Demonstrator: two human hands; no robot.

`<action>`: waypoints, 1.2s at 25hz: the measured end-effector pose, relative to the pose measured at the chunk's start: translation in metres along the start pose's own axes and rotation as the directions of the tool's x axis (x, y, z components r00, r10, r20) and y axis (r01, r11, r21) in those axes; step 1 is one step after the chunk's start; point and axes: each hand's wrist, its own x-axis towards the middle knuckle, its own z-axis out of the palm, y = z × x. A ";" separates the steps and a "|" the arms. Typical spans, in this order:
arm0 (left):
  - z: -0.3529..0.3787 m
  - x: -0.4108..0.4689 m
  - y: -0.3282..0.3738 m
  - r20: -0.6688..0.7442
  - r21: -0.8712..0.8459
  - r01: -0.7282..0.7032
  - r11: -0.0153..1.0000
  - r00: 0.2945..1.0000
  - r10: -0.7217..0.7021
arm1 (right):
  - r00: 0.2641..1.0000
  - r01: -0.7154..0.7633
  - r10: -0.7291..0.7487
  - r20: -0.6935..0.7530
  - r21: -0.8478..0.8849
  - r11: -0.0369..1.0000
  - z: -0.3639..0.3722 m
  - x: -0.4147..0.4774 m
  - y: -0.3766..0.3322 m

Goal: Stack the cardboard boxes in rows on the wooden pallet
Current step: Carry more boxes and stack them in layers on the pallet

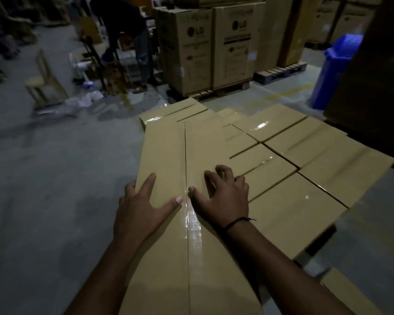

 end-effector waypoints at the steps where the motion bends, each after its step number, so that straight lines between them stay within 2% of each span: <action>1: -0.002 0.018 -0.010 -0.013 0.007 0.010 1.000 1.000 -0.010 | 1.000 0.019 -0.019 0.013 -0.003 1.000 0.014 0.017 -0.011; 8: -0.049 0.168 -0.087 -0.017 0.003 -0.046 0.999 0.999 0.046 | 0.999 0.048 -0.048 0.011 -0.055 0.997 0.104 0.139 -0.111; 13: -0.081 0.282 -0.120 -0.030 0.079 -0.136 0.988 0.990 0.139 | 0.999 0.022 -0.024 -0.035 -0.065 0.998 0.151 0.229 -0.170; 21: -0.069 0.482 -0.161 0.028 0.112 -0.222 0.969 0.975 0.221 | 0.997 -0.039 0.033 -0.073 -0.089 0.995 0.249 0.387 -0.212; 26: -0.067 0.638 -0.170 0.102 0.109 -0.224 0.968 0.972 0.213 | 0.992 -0.116 0.110 -0.067 -0.101 0.988 0.312 0.522 -0.238; 30: -0.076 0.761 -0.166 0.100 0.104 -0.294 0.950 0.954 0.284 | 0.983 -0.163 0.155 -0.096 -0.071 0.984 0.343 0.629 -0.258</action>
